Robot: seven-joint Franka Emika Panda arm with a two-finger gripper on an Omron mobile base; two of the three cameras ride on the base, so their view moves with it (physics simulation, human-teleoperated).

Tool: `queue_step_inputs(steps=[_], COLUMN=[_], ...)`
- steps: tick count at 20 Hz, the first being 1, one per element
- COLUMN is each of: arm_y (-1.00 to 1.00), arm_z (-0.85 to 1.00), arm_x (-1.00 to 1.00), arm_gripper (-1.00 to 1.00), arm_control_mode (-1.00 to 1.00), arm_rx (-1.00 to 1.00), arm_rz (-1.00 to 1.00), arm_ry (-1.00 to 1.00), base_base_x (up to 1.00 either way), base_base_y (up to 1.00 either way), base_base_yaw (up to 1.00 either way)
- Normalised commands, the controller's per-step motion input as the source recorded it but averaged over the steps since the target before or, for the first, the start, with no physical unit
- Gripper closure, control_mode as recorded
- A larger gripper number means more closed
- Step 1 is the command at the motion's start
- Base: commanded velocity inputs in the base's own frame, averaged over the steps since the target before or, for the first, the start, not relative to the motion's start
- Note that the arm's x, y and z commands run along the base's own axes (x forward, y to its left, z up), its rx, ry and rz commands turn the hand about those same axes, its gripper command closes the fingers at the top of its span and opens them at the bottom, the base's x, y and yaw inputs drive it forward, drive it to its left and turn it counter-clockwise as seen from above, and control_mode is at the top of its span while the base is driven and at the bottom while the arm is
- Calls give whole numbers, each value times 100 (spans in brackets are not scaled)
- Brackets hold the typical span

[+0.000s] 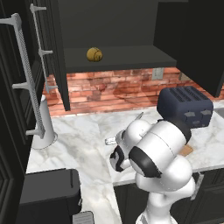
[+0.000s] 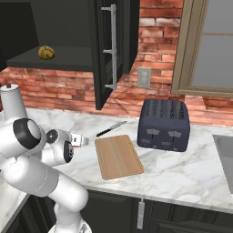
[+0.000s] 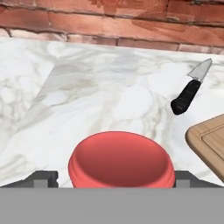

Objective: Pick the bread, place it on the cutting board, pick the jam, place it on the counter, and close the cabinet.

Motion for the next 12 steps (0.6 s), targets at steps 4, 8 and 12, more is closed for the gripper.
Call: queue_step_inputs(steps=[4,8,12], arm_y=[0,0,0], arm_z=[0,0,0], arm_x=[-14,-38,-34], arm_gripper=[-100,-100,-100], arm_control_mode=[-100,-100,-100], arm_rx=[0,0,0], arm_rz=[0,0,0], arm_ry=[0,0,0], base_base_x=[0,0,0], base_base_y=[0,0,0], base_base_yaw=[0,0,0])
